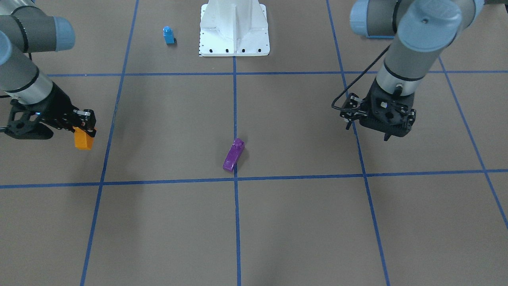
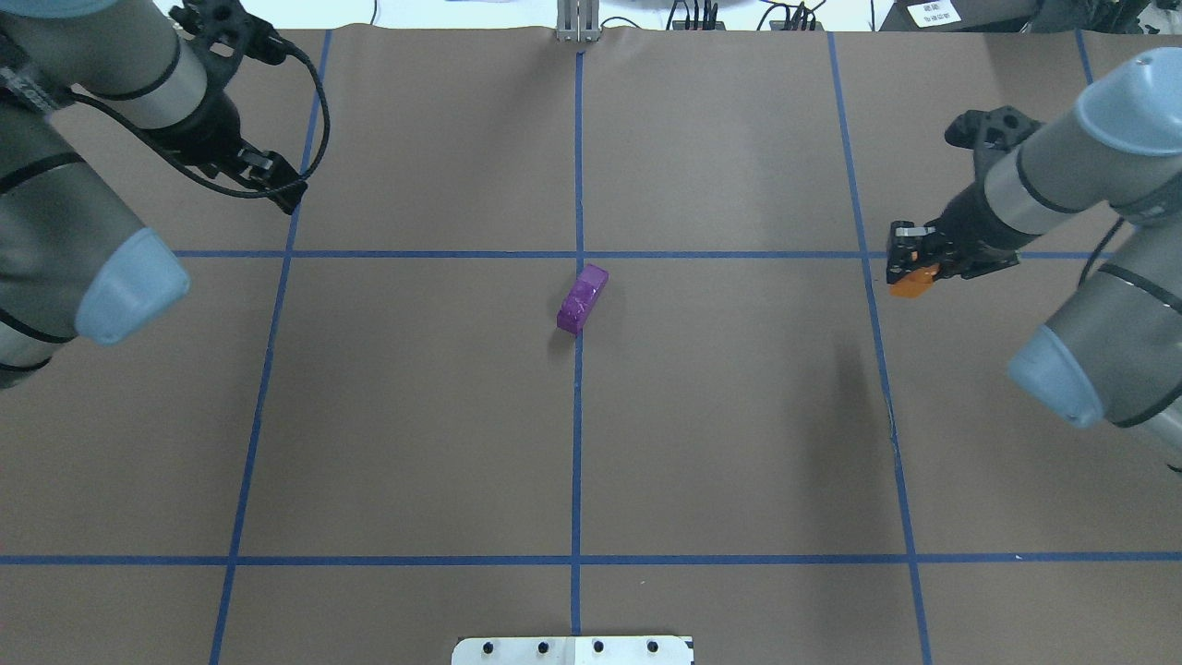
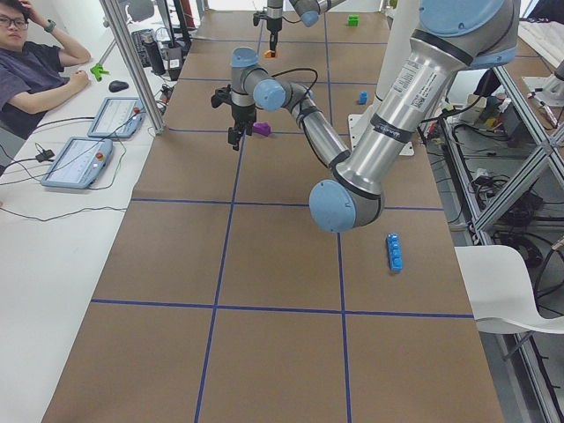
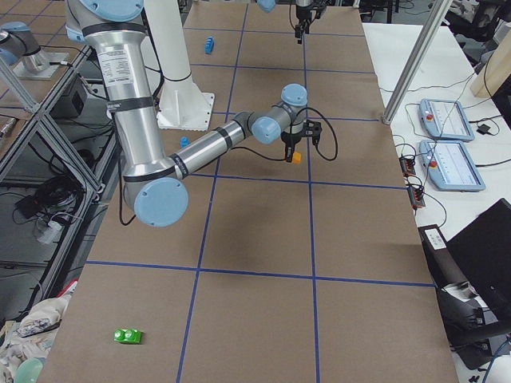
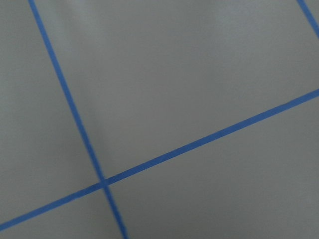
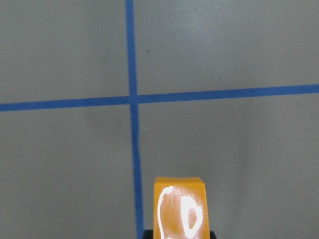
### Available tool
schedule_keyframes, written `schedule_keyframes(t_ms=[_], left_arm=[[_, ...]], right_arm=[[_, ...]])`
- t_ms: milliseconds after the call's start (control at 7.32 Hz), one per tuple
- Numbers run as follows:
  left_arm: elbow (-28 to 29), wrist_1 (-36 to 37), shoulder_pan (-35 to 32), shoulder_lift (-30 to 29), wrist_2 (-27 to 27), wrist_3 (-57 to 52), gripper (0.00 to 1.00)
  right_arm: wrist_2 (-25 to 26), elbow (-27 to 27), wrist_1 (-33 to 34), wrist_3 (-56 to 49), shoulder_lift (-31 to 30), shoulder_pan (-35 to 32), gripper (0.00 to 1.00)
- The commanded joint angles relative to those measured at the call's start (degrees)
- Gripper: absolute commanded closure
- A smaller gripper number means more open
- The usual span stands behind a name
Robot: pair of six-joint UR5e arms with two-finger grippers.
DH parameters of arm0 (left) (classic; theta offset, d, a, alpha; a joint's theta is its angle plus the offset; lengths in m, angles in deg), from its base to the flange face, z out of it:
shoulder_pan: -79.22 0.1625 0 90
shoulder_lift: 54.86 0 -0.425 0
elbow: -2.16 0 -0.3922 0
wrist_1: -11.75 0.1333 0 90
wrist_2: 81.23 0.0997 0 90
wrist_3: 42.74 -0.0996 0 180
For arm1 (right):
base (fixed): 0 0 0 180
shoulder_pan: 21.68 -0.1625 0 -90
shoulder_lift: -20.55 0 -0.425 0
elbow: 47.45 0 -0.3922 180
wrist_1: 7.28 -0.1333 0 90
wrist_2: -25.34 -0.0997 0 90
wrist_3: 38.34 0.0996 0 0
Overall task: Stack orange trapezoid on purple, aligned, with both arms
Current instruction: 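Carry the orange block over the purple block with the right gripper while the left withdraws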
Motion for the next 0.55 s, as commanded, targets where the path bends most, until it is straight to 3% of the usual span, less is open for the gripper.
schedule_keyframes(t_ms=[0,273,410], left_arm=[[0.2,0.1,-7.3,5.3,-2.5,-11.5,0.0],[0.6,-0.8,-9.6,8.7,-2.5,-16.1,0.0],[1.0,-0.9,-9.7,9.0,-2.5,-16.2,0.0]], right_arm=[[3.3,-5.1,7.1,15.9,16.0,7.7,1.0],[9.1,-12.2,11.9,23.5,29.2,14.3,1.0],[9.5,-16.2,13.2,28.5,33.8,16.0,1.0]])
